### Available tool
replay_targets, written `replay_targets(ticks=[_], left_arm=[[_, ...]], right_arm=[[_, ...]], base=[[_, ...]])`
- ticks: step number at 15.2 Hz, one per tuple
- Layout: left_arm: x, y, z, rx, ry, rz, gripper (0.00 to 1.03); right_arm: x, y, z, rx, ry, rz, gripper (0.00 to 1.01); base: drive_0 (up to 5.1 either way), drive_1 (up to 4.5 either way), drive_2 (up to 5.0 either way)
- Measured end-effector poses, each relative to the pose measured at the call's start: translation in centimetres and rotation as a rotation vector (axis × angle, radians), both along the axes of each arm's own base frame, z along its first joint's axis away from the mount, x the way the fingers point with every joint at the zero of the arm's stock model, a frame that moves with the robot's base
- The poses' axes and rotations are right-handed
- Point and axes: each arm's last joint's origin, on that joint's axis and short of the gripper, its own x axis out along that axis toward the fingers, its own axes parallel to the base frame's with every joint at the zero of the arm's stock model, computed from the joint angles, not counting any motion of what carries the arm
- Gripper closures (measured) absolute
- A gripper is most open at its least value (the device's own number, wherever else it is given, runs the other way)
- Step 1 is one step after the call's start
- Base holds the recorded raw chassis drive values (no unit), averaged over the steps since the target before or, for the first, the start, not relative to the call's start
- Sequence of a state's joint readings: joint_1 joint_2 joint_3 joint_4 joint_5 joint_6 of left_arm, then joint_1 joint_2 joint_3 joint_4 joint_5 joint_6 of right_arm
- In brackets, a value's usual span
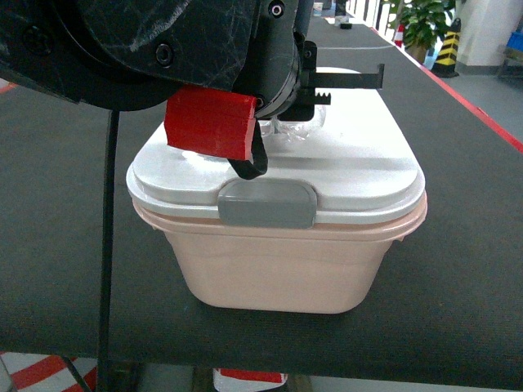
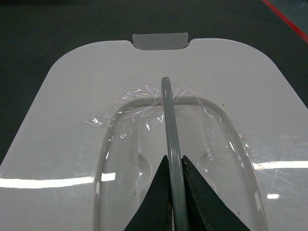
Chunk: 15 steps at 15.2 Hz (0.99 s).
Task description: Pick capacitor and pack into box
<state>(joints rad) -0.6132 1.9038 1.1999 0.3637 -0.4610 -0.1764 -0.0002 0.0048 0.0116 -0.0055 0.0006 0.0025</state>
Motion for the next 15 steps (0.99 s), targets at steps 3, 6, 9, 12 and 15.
replay_targets(ticks=[3, 6, 9, 12, 15], left_arm=[[-0.1, 0.0, -0.2, -0.006, 0.012, -0.023, 0.92], [-0.8, 0.6, 0.1, -0.024, -0.013, -0.012, 0.58], [-2.1, 2.5, 3.4, -0.133, -0.178, 0.010, 0.18], [-3.4, 6.2, 3.2, -0.118, -0.289, 0.040, 0.05], [-7.2, 12.3, 2.5, -0.068, -0.503, 0.107, 0.05]], right_arm=[[0.0, 0.0, 0.0, 0.000, 0.000, 0.000, 0.03], [0.0, 0.0, 0.0, 0.000, 0.000, 0.000, 0.03], [0.0, 0.0, 0.0, 0.000, 0.000, 0.000, 0.03], [0.0, 0.0, 0.0, 0.000, 0.000, 0.000, 0.03], [0.0, 0.0, 0.0, 0.000, 0.000, 0.000, 0.03]], base=[[0.0, 0.00, 0.0], [0.0, 0.00, 0.0], [0.0, 0.00, 0.0], [0.0, 0.00, 0.0], [0.0, 0.00, 0.0]])
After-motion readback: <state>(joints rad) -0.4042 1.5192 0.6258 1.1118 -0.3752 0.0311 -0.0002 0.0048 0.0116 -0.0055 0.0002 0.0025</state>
